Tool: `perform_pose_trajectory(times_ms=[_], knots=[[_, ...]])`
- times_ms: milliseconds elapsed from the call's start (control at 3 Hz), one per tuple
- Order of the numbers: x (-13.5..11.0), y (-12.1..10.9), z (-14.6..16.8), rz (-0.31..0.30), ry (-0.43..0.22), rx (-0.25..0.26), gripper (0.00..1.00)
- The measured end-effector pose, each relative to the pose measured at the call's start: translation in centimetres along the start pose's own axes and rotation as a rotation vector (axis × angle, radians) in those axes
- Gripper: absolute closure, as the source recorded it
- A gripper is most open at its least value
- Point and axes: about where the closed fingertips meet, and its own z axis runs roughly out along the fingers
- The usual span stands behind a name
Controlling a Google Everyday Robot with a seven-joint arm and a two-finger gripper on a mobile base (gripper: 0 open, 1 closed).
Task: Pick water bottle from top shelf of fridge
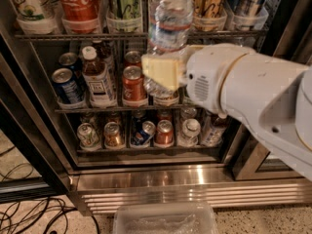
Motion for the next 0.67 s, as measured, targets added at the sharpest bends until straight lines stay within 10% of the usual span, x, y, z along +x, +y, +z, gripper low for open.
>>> perform_pose_trajectory(times_ms=[667], knots=[[2.0,8.2,-3.3,0.032,0.088,-0.265,1.00]])
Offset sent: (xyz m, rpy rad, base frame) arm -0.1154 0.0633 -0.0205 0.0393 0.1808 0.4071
